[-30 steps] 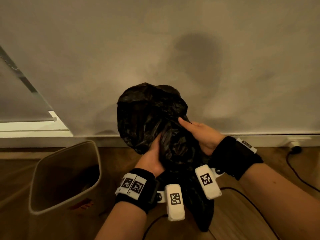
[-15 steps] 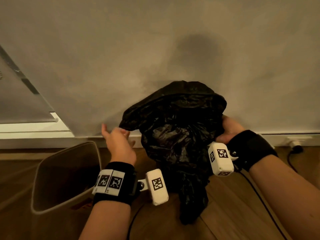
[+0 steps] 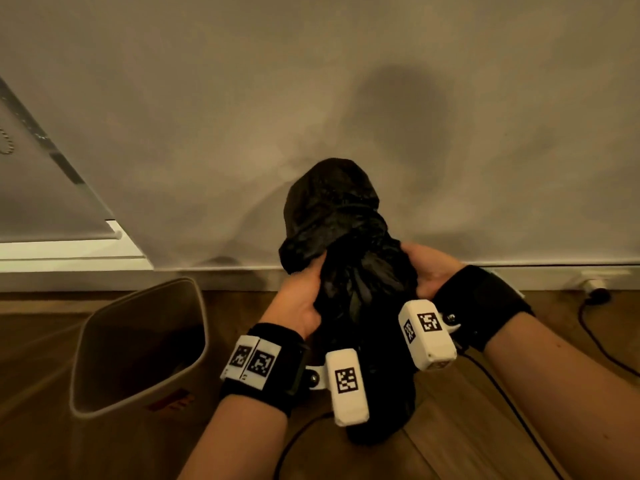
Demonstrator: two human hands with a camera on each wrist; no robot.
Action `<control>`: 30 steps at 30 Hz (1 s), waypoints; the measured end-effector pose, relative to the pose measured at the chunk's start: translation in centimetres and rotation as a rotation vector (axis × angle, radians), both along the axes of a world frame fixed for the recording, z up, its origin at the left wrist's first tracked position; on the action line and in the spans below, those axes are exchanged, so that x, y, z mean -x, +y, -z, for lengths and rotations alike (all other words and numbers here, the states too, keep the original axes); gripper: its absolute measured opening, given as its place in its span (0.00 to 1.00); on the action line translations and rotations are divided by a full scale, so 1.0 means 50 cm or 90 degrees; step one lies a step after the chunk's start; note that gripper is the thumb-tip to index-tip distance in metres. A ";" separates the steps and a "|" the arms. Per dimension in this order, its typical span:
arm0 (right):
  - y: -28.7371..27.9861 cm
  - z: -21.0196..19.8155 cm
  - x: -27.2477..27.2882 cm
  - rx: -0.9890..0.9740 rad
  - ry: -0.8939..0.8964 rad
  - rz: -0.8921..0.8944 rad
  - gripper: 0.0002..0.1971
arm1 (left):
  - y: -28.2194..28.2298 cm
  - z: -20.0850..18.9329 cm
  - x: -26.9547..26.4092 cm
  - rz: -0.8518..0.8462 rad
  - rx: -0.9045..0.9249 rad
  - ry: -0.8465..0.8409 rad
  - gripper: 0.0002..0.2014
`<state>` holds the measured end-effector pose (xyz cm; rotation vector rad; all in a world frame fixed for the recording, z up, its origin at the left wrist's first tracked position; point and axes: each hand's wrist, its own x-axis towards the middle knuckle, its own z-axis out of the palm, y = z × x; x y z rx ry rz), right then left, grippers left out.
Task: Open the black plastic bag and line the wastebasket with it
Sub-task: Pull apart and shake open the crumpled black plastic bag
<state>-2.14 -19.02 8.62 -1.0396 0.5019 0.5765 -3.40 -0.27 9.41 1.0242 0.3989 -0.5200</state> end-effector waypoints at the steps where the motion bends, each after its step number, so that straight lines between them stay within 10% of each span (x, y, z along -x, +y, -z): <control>1: -0.013 0.005 0.004 0.020 0.001 0.011 0.19 | 0.012 0.000 -0.004 0.006 0.004 -0.001 0.20; 7: -0.065 0.004 0.020 0.178 0.006 0.112 0.13 | 0.071 -0.004 -0.013 -0.009 -0.005 -0.037 0.16; 10: -0.059 -0.026 0.009 0.473 -0.355 0.354 0.32 | 0.062 0.004 -0.014 -0.041 -0.032 -0.050 0.18; 13: 0.000 -0.077 0.027 0.625 -0.685 0.126 0.43 | 0.036 -0.001 -0.006 -0.043 -0.054 -0.073 0.18; 17: 0.031 -0.067 0.033 0.604 -0.606 -0.098 0.54 | 0.016 -0.014 0.013 0.089 -0.087 -0.122 0.14; 23: -0.020 -0.047 0.035 0.263 -0.307 -0.167 0.39 | 0.045 -0.016 0.026 0.200 -0.073 -0.137 0.11; 30: -0.091 -0.083 0.030 0.037 -0.195 0.110 0.15 | 0.111 0.007 -0.007 0.092 -0.201 -0.129 0.18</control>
